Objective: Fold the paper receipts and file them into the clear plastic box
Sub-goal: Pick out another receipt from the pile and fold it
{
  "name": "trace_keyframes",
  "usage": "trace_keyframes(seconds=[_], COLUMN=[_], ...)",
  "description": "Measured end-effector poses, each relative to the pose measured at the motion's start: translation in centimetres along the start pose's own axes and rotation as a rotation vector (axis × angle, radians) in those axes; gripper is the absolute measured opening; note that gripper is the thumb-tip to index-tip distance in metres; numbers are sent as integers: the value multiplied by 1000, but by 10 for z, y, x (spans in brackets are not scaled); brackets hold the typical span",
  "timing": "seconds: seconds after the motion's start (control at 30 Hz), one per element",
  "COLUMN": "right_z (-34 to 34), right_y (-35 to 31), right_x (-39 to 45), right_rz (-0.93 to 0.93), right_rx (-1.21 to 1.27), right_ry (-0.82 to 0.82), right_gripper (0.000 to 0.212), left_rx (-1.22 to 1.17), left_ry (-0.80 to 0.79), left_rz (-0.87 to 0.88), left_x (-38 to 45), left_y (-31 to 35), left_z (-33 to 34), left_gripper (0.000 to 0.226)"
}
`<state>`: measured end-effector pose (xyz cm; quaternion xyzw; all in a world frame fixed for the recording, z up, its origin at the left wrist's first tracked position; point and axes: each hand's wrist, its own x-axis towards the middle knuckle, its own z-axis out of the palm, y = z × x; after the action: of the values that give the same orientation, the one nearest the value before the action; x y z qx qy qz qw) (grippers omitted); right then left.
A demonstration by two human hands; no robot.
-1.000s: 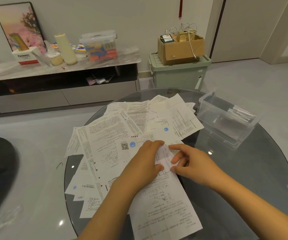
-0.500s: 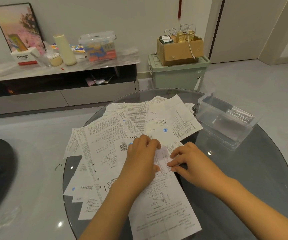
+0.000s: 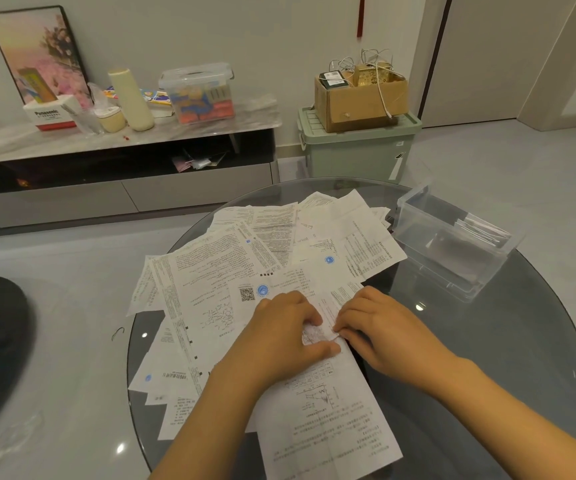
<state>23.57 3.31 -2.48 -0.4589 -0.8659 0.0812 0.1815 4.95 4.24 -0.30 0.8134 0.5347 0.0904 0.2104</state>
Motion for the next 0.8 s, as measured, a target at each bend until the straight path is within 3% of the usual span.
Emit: trace_keyframes(seconds=[0.1,0.2,0.37,0.47,0.6,0.8], right_z=[1,2,4,8,13,19], right_y=[0,0,-3,-5,-6,1], right_x=[0,1,2,5,9,10], right_rz=[41,101,196,275,331,295], right_rx=[9,59,169,227,287,176], right_ry=[34,44,42,66,113,120], right_gripper=[30,33,13,22,29,19], left_rx=[14,-35,-124,-148,-175,-121], left_ry=[-20,-22,4,76,118,116], left_rz=[1,8,-54,-73,-99,-94], left_x=[-1,0,1,4,8,10], left_y=[0,2,8,5,3,2], left_z=[-1,-2,-4,-3,0,6], left_gripper=[48,28,26,15,19,28])
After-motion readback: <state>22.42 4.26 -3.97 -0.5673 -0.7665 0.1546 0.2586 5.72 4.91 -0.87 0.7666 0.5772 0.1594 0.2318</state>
